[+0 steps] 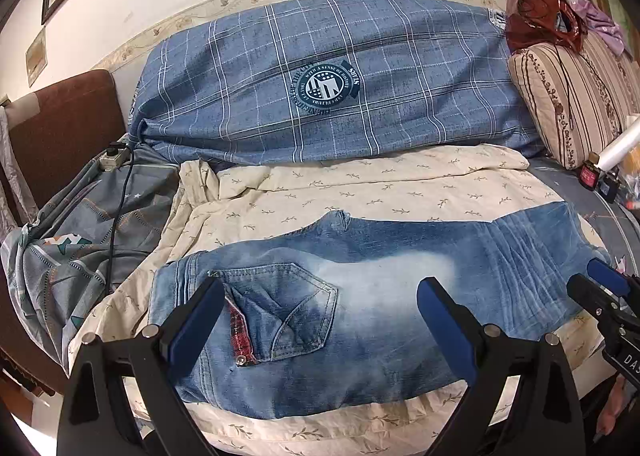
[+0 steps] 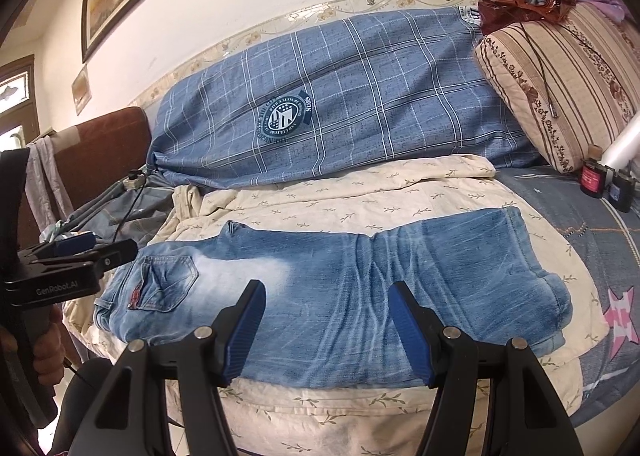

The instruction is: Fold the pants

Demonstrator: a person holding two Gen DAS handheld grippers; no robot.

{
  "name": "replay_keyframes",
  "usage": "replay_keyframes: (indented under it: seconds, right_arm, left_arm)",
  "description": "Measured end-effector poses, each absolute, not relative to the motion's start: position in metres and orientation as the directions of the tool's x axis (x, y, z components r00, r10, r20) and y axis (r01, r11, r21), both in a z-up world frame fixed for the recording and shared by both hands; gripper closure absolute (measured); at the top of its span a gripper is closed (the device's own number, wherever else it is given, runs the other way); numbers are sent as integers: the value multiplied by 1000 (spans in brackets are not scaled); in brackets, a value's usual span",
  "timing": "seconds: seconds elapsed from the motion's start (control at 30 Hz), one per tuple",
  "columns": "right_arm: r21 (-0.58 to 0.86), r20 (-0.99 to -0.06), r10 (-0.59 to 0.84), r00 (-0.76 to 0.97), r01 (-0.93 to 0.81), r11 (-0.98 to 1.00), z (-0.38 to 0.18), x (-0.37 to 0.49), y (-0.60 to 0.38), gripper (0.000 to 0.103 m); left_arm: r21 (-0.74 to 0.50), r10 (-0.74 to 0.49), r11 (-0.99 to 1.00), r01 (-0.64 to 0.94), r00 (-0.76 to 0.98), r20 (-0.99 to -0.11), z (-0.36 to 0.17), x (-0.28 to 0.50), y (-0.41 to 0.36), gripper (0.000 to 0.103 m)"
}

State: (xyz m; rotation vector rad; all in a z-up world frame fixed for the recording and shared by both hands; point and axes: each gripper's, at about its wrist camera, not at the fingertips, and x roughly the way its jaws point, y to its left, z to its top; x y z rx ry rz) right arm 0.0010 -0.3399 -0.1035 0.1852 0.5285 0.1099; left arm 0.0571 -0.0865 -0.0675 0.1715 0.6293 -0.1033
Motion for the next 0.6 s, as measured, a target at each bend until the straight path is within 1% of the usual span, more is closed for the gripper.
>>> replay_keyframes:
  seconds: [0.37,0.6]
  right_arm:
    - [213,-470,157,869,-61,975,-99,-4,-345,36]
    - [199,-478,151,865,-61,978,-100,-4,-343,36]
  left_arm:
    - [153,-11,980,124,809,-587,-69,57,-91,6]
    - [142,-29,980,141,802,-597,-71,56,-96,6]
